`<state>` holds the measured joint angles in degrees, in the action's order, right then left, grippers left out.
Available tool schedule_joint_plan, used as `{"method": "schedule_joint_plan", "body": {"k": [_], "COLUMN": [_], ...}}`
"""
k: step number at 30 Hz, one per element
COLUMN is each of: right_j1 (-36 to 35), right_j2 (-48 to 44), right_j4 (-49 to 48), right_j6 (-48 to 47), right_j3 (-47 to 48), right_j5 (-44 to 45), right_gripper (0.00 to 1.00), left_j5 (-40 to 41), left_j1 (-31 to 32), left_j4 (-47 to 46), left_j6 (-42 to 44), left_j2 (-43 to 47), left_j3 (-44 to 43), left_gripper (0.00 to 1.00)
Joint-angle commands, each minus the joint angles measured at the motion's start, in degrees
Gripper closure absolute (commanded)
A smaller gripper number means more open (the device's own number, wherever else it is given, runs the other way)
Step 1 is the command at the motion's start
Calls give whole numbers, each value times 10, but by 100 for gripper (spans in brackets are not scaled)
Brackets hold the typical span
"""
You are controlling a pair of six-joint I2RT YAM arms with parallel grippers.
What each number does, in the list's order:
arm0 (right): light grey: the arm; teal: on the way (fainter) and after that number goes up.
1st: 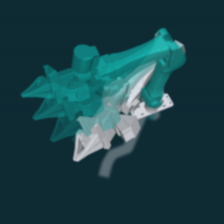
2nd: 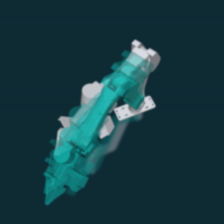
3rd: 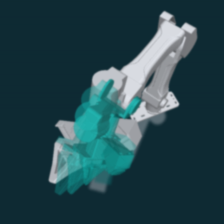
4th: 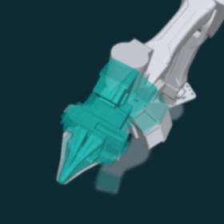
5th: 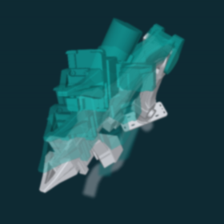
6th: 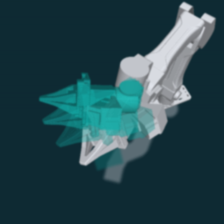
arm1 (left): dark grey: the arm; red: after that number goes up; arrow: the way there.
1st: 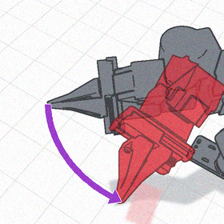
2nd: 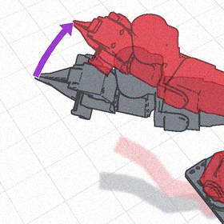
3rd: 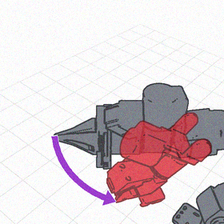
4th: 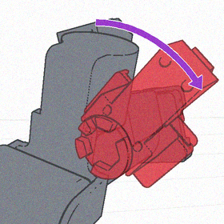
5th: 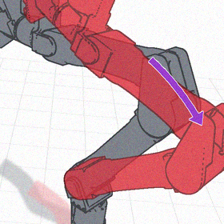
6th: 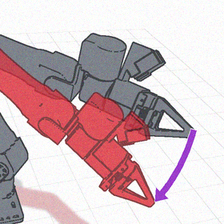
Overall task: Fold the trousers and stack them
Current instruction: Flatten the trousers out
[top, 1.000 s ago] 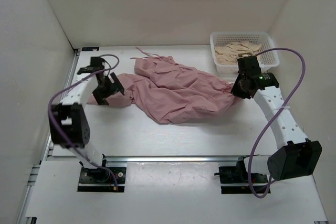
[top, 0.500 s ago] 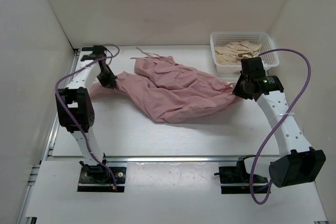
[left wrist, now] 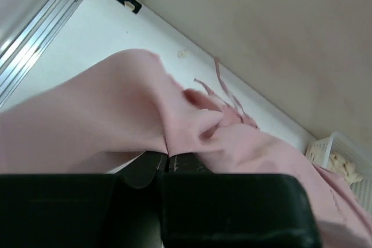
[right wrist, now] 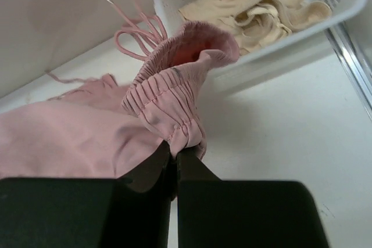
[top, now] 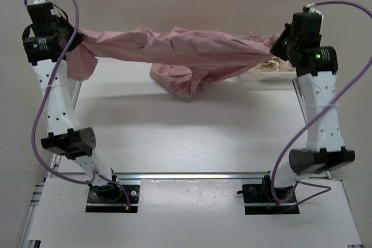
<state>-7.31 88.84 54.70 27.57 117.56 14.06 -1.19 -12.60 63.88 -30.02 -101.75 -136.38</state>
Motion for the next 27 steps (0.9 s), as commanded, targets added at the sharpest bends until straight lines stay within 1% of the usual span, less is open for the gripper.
{"method": "schedule_joint_plan", "body": {"k": [1, 2, 3, 4, 5, 6, 7, 8, 10, 11, 12, 13, 14, 15, 16, 18, 19, 20, 21, 22, 23, 24, 25, 26, 27], "right_j1": [6, 6, 6, 6, 6, 6, 6, 6, 6, 6, 6, 6, 6, 6, 6, 6, 6, 6, 6, 6, 6, 6, 6, 6, 6], "right_j2": [-99, -119, -138, -173, -188, -199, -219, -226, -253, -281, -288, -293, -293, -293, -293, -287, -282, -282, -282, -282, -282, -277, -277, -277, -277], "right_j4": [23, 23, 15, 8, 2, 2, 2, 2, 8, 8, 8, 8, 8, 8, 8, 8, 2, 2, -4, -4, -9, -9, -9, -9, -9], "right_j6": [-23, -17, -17, -9, -9, 0, 18, 25, 39, 44, 44, 44, 39, 39, 39, 39, 39, 39, 33, 33, 33, 33, 33, 27, 27], "right_j3": [-118, -159, -201, -284, -325, -360, -416, -435, -463, -491, -496, -496, -502, -502, -502, -508, -508, -508, -508, -508, -508, -508, -508, -508, -508], "right_j5": [40, 46, 46, 46, 46, 51, 57, 63, 75, 90, 96, 96, 101, 101, 101, 96, 87, 82, 82, 74, 68, 68, 61, 61, 55], "right_gripper": [100, 100, 100, 100, 100, 100, 100, 100, 100, 100, 100, 100, 100, 100, 100, 100, 100, 100, 100, 100, 100, 100, 100, 100, 100], "left_j5": [-10, -1, 7, 12, 12, -5, -20, -41, -42, -19, -10, 3, 3, 3, -12, -35, -64, -80, -98, -110, -110, -110, -110, -110, -110], "left_j1": [1, 1, 1, 1, 1, 1, 1, 1, 1, 1, -5, -5, -13, -18, -31, -43, -43, -43, -43, -30, -23, -16, -10, -10, -10], "left_j4": [45, 29, 19, -16, -16, -28, -19, -10, -4, -22, -36, -41, -46, -46, -52, -69, -88, -97, -109, -117, -125, -125, -131, -131, -138], "left_j6": [33, 39, 39, 44, 38, 38, 38, 38, 38, 32, 32, 25, 25, 25, 25, 25, 25, 25, 25, 20, 20, 20, 14, 5, 5], "left_j2": [53, 81, 95, 110, 111, 111, 86, 73, 65, 97, 109, 126, 132, 132, 132, 132, 132, 120, 111, 97, 65, 47, 27, 8, -31], "left_j3": [89, 160, 199, 274, 301, 313, 313, 313, 324, 362, 377, 408, 421, 435, 463, 493, 518, 527, 535, 535, 535, 527, 519, 503, 491], "left_gripper": [90, 90, 86, 41, 13, 0, 0, 0, 0, 13, 23, 55, 72, 83, 90, 90, 90, 85, 56, 41, 26, 14, 10, 10, 10]}}
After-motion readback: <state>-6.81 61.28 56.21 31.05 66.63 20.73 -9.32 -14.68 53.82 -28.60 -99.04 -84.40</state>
